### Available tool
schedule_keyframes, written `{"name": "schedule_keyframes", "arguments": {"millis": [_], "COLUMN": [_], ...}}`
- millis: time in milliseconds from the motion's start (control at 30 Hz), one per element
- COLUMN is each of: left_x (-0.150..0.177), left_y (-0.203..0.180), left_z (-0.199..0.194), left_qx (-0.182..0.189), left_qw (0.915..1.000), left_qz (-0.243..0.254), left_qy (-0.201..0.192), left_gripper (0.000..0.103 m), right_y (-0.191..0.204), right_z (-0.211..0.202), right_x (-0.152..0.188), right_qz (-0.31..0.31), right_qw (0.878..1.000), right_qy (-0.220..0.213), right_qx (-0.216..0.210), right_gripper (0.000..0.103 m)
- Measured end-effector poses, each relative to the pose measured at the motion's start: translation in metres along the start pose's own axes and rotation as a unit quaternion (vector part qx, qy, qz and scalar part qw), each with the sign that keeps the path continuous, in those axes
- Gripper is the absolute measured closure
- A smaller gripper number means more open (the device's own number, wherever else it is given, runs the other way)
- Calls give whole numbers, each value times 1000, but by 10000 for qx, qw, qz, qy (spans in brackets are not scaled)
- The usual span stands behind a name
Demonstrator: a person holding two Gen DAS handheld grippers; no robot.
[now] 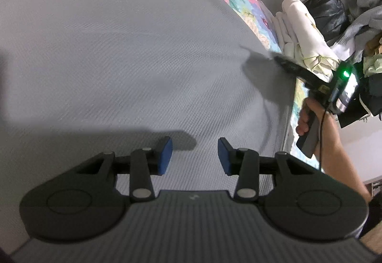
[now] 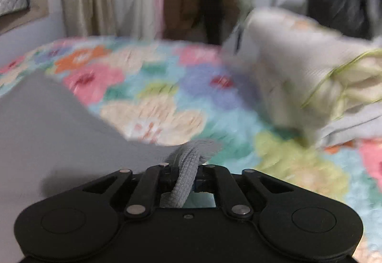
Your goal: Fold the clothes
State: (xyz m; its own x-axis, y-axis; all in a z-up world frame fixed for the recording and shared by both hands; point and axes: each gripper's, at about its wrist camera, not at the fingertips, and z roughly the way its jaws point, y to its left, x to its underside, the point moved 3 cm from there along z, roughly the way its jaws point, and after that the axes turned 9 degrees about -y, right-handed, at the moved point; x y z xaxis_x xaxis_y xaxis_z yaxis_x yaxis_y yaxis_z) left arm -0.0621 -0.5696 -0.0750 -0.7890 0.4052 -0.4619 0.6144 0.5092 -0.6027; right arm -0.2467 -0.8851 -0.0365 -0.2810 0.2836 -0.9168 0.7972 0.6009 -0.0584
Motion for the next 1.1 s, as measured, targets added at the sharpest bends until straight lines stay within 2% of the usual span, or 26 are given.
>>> {"name": "schedule_keyframes", "arguments": {"millis": [67,100,133,233,267,333,367,433,467,533,633,700,767,800,867,933,967,1033,1100], "left_x": [0,-1,-1,-3,-3,-7,-10,-18,-22,-32,-44,-48,-52,-54,-55,-57,-59,-67,-77], "left_y": [5,8,10,17,19,22,23,31,37,57,99,132,166,182,210,239,252,268,280], "left_z": [-8,-9,-8,-10,-11,-23,-30,-54,-68,-106,-163,-200,-232,-243,-261,-273,-275,-268,-257], "left_qx": [-83,-105,-104,-39,-28,-92,-135,-280,-401,-792,-1434,-1734,-1830,-1916,-2090,-1985,-1812,-1624,-1521], "left_qw": [9999,9999,9999,9999,9999,9999,9998,9986,9974,9922,9797,9695,9601,9554,9468,9440,9444,9414,9417], "left_qz": [76,88,73,-110,-139,-40,33,253,364,536,477,135,-295,-464,-701,-945,-1138,-1480,-1612], "left_qy": [-33,-30,-13,4,2,-97,-160,-358,-472,-805,-1318,-1726,-2092,-2197,-2345,-2461,-2498,-2561,-2530], "left_gripper": [62,62,62,62,62,62,62,61,58,54,51,50,48,48,48,48,48,50,50], "right_y": [2,1,-1,-16,-19,-24,-26,-27,-23,-9,40,78,130,160,223,287,316,359,393], "right_z": [-21,-18,-8,26,31,34,32,22,15,0,-15,-23,-26,-27,-33,-46,-57,-79,-88], "right_x": [-15,-17,-13,3,5,6,4,-5,-12,-29,-47,-59,-68,-72,-77,-67,-60,-48,-40], "right_qz": [-153,-405,-624,-480,-451,-435,-406,-352,-316,-191,-33,32,42,61,79,-227,-529,-1081,-1374], "right_qw": [9985,9979,9976,9962,9950,9924,9916,9902,9913,9960,9991,9940,9779,9639,9225,8655,8458,8277,8129], "right_qy": [-531,-505,-283,720,858,953,929,777,647,402,327,397,725,973,1475,2095,2260,2076,1908], "right_qx": [-17,-5,109,127,258,645,801,1105,1101,772,-253,-1020,-1963,-2477,-3565,-4545,-4803,-5100,-5328], "right_gripper": [98,99,98,94,75,58,53,50,49,48,44,43,43,43,43,40,40,40,40]}}
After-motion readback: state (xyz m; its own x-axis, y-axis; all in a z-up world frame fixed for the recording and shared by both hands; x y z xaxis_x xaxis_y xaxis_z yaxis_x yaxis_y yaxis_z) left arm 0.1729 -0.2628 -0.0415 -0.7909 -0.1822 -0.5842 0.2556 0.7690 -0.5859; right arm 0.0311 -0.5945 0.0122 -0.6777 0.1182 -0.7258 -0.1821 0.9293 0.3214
